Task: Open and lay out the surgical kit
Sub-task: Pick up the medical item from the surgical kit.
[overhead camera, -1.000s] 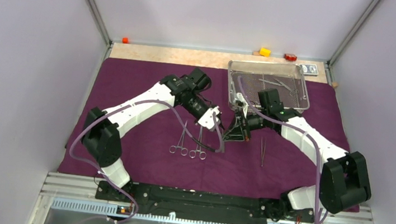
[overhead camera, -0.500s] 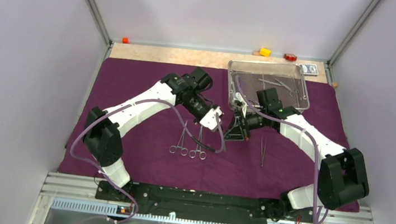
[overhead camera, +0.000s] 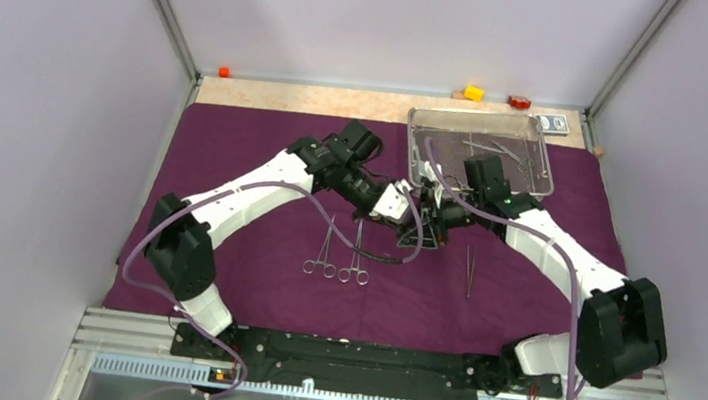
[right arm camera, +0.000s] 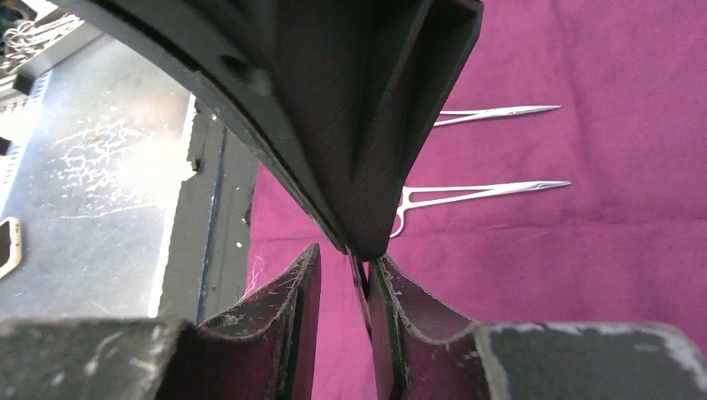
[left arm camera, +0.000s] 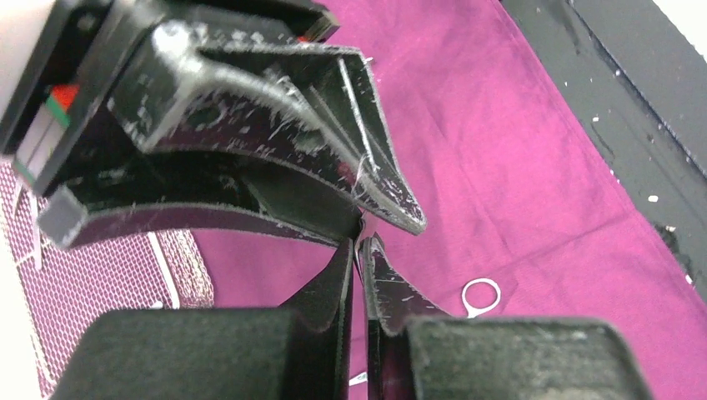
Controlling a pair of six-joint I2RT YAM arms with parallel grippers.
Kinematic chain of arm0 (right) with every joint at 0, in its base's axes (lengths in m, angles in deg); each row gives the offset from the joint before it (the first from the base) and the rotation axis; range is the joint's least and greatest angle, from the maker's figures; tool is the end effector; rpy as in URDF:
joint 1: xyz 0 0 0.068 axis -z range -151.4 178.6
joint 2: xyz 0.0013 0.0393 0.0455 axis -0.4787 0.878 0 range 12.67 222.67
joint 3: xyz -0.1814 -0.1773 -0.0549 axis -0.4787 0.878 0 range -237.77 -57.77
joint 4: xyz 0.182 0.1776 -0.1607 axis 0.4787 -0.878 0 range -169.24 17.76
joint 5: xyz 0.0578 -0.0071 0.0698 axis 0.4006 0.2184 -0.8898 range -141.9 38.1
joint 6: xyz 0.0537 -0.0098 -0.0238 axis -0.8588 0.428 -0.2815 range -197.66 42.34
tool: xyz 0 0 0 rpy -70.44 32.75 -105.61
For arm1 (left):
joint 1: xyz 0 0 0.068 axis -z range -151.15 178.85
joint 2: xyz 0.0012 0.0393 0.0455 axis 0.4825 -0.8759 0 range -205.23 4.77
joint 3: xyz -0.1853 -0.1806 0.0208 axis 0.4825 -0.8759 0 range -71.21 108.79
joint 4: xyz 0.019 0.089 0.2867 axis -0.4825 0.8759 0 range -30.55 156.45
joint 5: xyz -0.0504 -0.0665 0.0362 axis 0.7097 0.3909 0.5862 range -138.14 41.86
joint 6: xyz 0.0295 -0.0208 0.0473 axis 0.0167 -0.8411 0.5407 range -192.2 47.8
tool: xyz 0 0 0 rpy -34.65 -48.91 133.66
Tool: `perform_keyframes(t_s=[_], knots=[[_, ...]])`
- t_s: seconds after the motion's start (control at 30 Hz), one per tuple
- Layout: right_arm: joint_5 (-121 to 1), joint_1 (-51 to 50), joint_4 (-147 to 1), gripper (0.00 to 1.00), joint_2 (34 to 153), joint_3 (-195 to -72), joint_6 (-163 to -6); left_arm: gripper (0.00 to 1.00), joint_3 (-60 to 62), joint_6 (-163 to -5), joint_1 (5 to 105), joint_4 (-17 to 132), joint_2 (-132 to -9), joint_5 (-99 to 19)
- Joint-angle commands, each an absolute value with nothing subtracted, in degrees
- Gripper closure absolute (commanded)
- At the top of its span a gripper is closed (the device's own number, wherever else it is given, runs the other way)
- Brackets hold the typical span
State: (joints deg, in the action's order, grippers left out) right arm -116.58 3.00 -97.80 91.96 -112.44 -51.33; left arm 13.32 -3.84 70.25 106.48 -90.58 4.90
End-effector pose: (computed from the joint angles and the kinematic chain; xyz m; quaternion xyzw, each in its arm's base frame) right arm 0.2700 0.1730 0.2233 -0.5116 0.6344 0.5011 0.2909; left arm 0.2690 -0.2837 0.2830 0.7744 0.3935 -0.3595 0.3409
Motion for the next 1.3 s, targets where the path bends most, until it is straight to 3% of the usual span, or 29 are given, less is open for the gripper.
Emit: perform_keyframes(t_s=[0.0, 0.1, 0.33, 0.67, 0.9, 1.27], knots=[[-115.8, 2.1, -92.4, 0.73, 87.6, -111.8, -52.3, 1.0, 10.2, -14.6, 70.4, 96.8, -86.0, 2.9], [-114.5, 2.1, -92.7, 0.71, 87.0, -111.4, -51.7, 1.0, 8.6, -19.2, 70.3, 94.1, -84.6, -0.6], [-108.9, 2.1, -92.8, 0.5, 84.8, -111.3, -49.8, 1.0, 8.5, -30.3, 69.6, 91.2, -83.9, -2.9], [-96.0, 2.2, -84.3, 0.39, 75.6, -106.6, -53.9, 1.0, 7.7, -52.2, 67.7, 84.0, -82.7, -1.8], [-94.7, 2.2, -82.7, 0.38, 74.8, -106.7, -55.9, 1.0, 2.2, -70.3, 65.1, 72.0, -79.0, -4.5], [-84.7, 1.7, -81.7, 0.42, 72.8, -108.2, -55.1, 1.0, 5.0, -85.2, 64.1, 72.7, -83.8, -4.0]])
